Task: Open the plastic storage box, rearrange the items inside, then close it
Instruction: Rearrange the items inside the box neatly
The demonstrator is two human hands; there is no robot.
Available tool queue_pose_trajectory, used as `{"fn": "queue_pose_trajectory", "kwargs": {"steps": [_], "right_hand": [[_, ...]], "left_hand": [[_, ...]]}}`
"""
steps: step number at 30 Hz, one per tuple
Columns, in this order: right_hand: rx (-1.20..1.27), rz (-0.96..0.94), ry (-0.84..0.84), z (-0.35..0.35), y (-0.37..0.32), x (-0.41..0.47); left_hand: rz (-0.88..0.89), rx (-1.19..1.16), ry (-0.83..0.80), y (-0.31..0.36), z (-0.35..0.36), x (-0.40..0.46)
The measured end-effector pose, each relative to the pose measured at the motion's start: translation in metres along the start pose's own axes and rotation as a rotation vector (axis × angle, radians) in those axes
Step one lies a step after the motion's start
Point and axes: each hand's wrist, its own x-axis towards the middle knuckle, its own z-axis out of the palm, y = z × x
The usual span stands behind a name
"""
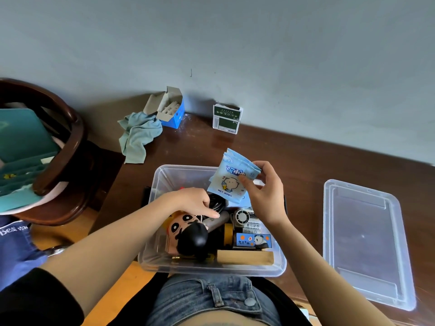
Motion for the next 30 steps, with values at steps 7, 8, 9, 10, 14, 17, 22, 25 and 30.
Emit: {"fn": "queue_pose_trajectory", "kwargs": {"steps": [7, 8, 9, 10, 14, 17, 22, 25, 30], "right_hand": [[0.039, 0.000, 0.072, -0.014, -0.002, 0.004], [0.047, -0.001, 0.079, -0.016, -0.002, 0.005], [0.051, -0.005, 0.082, -0.018, -0.003, 0.006], [0.051, -0.009, 0.082, -0.018, -0.003, 0.007], [0.029, -0.006, 0.065, -0.017, 0.000, 0.007], [0.009, -0.016, 0.052, -0.015, 0.002, 0.005], [-0.061, -0.058, -0.001, -0.006, 0.001, 0.004], [-0.104, -0.078, -0.025, 0.003, 0.000, 0.005], [-0.219, -0.114, 0.018, 0.012, 0.001, 0.006]], "left_hand": [[0.213, 0.031, 0.007, 0.017, -0.018, -0.050], [0.246, 0.041, -0.044, 0.022, -0.017, -0.058], [0.281, 0.067, -0.080, 0.026, -0.013, -0.065], [0.318, 0.104, -0.100, 0.031, -0.008, -0.070], [0.405, 0.160, -0.148, 0.048, 0.013, -0.077], [0.371, 0.081, -0.180, 0.052, 0.014, -0.078], [0.242, -0.215, 0.077, 0.047, 0.013, -0.070], [0.130, -0.141, 0.388, 0.038, 0.010, -0.059], [-0.232, 0.091, 0.278, 0.012, -0.006, -0.024]]}}
